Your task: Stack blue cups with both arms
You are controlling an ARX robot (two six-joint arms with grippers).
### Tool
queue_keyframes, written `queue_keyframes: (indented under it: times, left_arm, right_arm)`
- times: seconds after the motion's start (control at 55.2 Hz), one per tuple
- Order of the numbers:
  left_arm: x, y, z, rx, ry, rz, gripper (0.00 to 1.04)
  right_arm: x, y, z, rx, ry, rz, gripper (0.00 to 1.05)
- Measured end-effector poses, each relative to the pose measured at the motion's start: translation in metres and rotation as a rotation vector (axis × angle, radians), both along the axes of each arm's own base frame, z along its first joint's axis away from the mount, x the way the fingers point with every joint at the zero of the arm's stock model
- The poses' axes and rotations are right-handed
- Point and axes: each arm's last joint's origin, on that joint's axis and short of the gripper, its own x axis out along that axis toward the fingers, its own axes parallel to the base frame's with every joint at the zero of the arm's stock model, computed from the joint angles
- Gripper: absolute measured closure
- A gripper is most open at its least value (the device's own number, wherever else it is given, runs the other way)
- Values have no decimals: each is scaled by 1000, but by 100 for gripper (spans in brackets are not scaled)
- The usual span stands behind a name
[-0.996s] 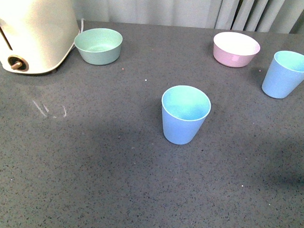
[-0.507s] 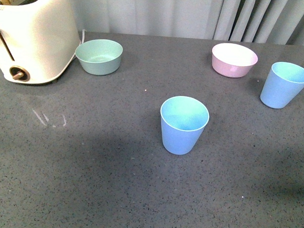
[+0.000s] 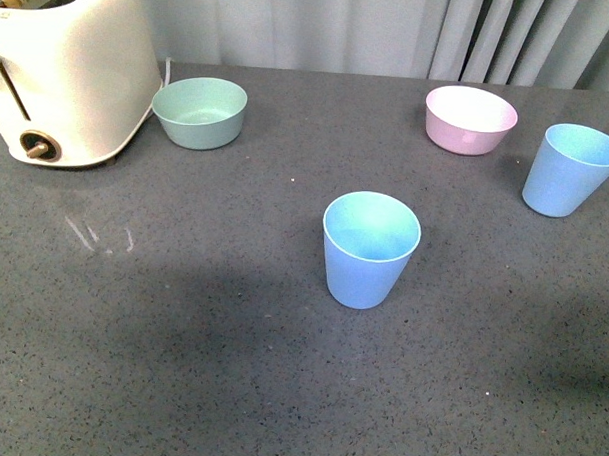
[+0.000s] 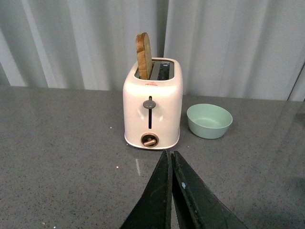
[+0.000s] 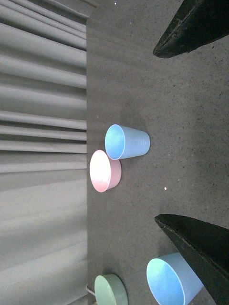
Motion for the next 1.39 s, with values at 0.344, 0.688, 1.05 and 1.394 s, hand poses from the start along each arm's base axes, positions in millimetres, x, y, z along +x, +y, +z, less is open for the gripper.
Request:
queue_keyframes:
  times: [0.344, 0.688, 1.05, 1.394]
  left_arm:
    - [-11, 0, 1, 0, -5, 0, 103]
    - [-17, 0, 1, 0, -4, 0, 103]
    - [-28, 0, -3, 0, 5, 0, 103]
    - [-28, 0, -3, 0, 6, 0, 99]
  right_arm:
    - [0, 0, 0, 0, 0, 0, 9]
    - [0, 0, 0, 0, 0, 0, 9]
    - [0, 0, 0, 0, 0, 0, 9]
    - [0, 0, 0, 0, 0, 0, 9]
